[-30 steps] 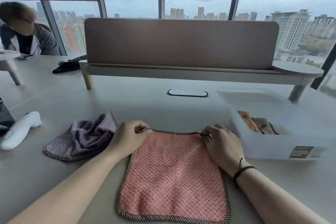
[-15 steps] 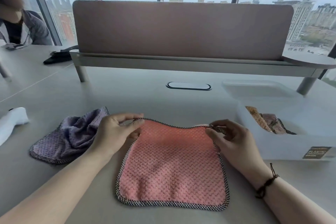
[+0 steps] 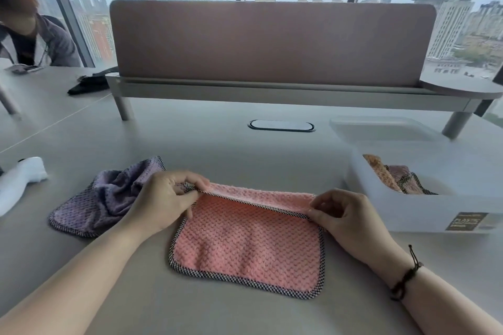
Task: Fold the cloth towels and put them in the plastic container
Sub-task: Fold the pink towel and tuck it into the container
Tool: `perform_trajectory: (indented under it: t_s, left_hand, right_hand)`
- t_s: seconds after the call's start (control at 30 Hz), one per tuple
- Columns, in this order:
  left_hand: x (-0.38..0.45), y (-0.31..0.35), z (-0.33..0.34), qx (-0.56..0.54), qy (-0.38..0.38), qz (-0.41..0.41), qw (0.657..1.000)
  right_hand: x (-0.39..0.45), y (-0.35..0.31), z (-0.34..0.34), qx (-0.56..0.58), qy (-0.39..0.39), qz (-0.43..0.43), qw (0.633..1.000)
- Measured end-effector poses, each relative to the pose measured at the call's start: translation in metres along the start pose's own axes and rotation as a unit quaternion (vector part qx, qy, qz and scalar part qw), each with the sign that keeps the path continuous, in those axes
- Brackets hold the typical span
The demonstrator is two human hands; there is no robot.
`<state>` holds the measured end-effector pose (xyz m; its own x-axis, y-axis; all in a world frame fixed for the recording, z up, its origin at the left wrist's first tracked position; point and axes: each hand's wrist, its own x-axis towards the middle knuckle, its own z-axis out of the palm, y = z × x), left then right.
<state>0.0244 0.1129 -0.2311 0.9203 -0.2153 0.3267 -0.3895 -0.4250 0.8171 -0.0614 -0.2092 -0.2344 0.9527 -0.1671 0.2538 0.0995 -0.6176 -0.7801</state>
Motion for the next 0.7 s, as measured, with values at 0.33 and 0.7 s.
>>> perform_trajectory:
  t_s: [0.33,0.7]
  left_hand:
    - [-0.0008,-0.001,-0.001,-0.035,-0.027,0.013,0.999]
    - [0.0026,-0.0035,0.0022,0.065,0.014,-0.003,0.998]
  right_hand:
    - [-0.0001,-0.0002,-0.0029,-0.047,-0.034,-0.015,0.998]
    - [-0.0041,-0.0078,-0.0033,-0.061,-0.085,-0.029,0.994]
